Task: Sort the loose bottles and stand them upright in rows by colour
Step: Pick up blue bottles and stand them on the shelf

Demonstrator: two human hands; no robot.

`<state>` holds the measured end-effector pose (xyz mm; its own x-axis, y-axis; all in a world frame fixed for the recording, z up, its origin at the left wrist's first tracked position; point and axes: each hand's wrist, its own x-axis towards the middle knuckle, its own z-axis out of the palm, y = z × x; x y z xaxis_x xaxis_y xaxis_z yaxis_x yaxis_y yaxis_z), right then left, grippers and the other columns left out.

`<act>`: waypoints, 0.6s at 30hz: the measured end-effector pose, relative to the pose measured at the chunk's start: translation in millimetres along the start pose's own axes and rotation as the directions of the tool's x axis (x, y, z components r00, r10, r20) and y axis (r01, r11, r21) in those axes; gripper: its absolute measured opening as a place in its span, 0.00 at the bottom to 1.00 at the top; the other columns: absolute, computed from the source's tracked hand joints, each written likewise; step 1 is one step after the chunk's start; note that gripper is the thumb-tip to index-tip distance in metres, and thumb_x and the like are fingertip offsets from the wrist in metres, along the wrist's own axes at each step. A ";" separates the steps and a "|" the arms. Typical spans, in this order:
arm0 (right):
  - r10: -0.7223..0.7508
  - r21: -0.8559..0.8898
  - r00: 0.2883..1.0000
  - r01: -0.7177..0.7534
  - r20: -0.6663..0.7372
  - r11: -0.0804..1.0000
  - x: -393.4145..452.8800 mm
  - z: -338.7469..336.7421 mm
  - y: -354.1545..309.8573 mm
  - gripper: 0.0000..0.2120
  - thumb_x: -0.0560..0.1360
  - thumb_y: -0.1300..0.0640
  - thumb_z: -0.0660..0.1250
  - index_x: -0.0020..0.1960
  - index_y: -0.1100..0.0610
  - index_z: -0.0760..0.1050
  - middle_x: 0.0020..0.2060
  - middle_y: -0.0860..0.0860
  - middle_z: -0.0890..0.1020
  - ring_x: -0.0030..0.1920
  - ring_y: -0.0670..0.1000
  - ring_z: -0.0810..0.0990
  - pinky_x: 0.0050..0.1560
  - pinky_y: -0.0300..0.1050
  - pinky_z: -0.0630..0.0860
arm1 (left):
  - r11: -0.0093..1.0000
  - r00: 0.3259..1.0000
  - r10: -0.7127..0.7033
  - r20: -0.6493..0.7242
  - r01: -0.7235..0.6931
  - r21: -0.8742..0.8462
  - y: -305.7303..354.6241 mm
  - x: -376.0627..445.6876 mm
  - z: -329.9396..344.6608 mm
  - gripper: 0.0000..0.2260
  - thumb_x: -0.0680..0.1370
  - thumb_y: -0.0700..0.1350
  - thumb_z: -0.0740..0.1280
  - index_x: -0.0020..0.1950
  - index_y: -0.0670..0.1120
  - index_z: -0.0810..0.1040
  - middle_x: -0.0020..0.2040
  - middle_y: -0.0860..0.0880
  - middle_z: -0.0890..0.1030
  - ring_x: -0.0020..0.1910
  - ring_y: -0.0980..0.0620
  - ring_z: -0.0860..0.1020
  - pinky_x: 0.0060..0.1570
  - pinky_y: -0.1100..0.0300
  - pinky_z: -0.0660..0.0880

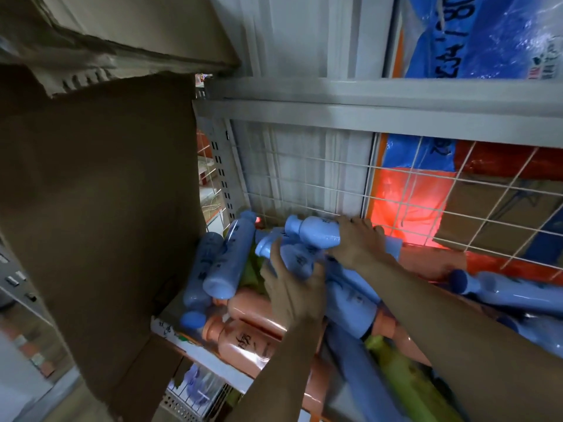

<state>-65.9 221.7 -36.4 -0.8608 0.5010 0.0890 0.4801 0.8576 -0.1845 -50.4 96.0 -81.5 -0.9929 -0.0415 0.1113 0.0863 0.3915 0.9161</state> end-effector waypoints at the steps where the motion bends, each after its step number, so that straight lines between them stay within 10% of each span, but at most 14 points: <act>1: 0.004 -0.004 1.000 -0.004 -0.011 1.000 0.9 -0.9 0.5 0.30 0.68 0.45 0.71 0.66 0.52 0.67 0.64 0.53 0.73 0.66 0.56 0.68 0.62 0.50 0.63 | 0.993 0.998 0.053 0.018 -0.051 -0.103 3.5 1.1 -1.4 0.38 0.68 0.57 0.73 0.74 0.57 0.59 0.67 0.48 0.68 0.65 0.47 0.69 0.60 0.57 0.68; 6: 0.023 0.050 0.995 -0.018 -0.096 0.999 -7.5 -6.4 11.2 0.27 0.71 0.56 0.68 0.68 0.52 0.65 0.64 0.55 0.73 0.65 0.58 0.68 0.63 0.52 0.64 | 0.889 0.996 0.089 0.026 -0.068 -0.453 13.1 13.5 -4.4 0.41 0.62 0.45 0.78 0.65 0.69 0.59 0.63 0.54 0.75 0.59 0.54 0.77 0.56 0.54 0.76; 11: 0.112 0.303 0.982 -0.063 -0.149 0.951 -28.8 -35.2 31.6 0.30 0.68 0.48 0.72 0.66 0.55 0.67 0.60 0.57 0.75 0.61 0.61 0.72 0.58 0.54 0.71 | 0.802 0.997 -0.013 0.071 0.053 -0.595 28.7 16.0 0.3 0.45 0.56 0.44 0.80 0.65 0.57 0.59 0.54 0.49 0.77 0.46 0.56 0.80 0.45 0.65 0.77; 18: 0.320 0.536 0.927 -0.171 -0.197 0.827 -87.0 -78.6 78.3 0.36 0.65 0.45 0.74 0.68 0.56 0.66 0.59 0.57 0.78 0.59 0.59 0.77 0.57 0.53 0.74 | 0.842 0.940 0.033 0.340 0.157 -0.516 73.6 -4.6 16.2 0.17 0.65 0.47 0.79 0.51 0.46 0.80 0.43 0.51 0.85 0.41 0.54 0.82 0.40 0.65 0.77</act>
<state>59.8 254.4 18.4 -0.6108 0.7615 0.2167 0.4539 0.5610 -0.6922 -40.8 140.0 -20.8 -0.9581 0.2864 0.0036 -0.0414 -0.1509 0.9877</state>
